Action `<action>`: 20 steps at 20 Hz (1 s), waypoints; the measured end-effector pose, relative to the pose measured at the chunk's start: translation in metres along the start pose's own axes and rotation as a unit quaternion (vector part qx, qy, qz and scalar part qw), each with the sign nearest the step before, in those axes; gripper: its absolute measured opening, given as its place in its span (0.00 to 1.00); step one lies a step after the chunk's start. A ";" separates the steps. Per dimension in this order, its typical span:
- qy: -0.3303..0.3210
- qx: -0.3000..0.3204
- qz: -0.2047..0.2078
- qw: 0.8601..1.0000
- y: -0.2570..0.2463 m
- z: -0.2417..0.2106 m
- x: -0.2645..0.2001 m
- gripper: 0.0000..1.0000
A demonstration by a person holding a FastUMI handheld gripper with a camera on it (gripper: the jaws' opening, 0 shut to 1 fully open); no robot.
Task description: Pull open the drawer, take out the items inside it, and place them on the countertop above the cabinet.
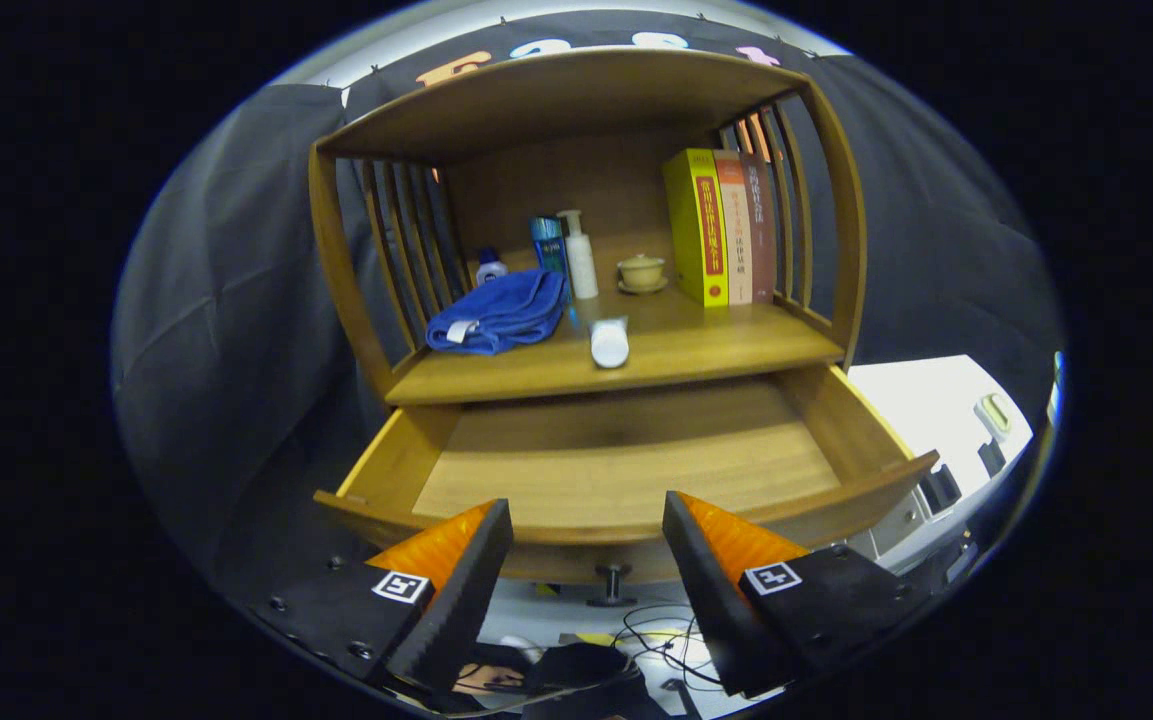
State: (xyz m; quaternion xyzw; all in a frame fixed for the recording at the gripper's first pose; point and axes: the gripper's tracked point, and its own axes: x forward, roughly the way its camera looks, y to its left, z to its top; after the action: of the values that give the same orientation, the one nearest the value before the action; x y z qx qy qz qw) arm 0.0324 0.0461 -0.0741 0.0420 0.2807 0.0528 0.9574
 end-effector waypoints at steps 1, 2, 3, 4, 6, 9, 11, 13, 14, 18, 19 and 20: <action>0.005 0.002 0.000 1.000 0.001 -0.009 0.001 0.99; 0.011 0.003 -0.001 1.000 0.000 -0.018 0.002 0.99; 0.016 0.002 -0.006 1.000 -0.002 -0.026 0.005 0.99; 0.017 0.002 -0.007 1.000 -0.003 -0.030 0.009 0.99; 0.023 0.003 -0.012 1.000 -0.005 -0.040 0.019 0.99; 0.024 -0.006 -0.029 0.999 -0.011 -0.047 0.027 0.99; 0.019 -0.008 -0.032 0.999 -0.011 -0.048 0.029 0.99; 0.015 -0.003 -0.037 0.999 -0.011 -0.046 0.029 0.99; 0.015 -0.002 -0.038 0.999 -0.012 -0.045 0.029 0.98; 0.011 -0.004 -0.045 0.999 -0.013 -0.041 0.034 0.98; 0.010 -0.006 -0.045 0.999 -0.014 -0.040 0.035 0.98; 0.008 -0.004 -0.045 0.999 -0.013 -0.037 0.038 0.99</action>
State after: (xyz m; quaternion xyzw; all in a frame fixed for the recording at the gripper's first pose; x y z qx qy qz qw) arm 0.0456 0.0394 -0.1266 0.0250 0.2898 0.0110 0.9567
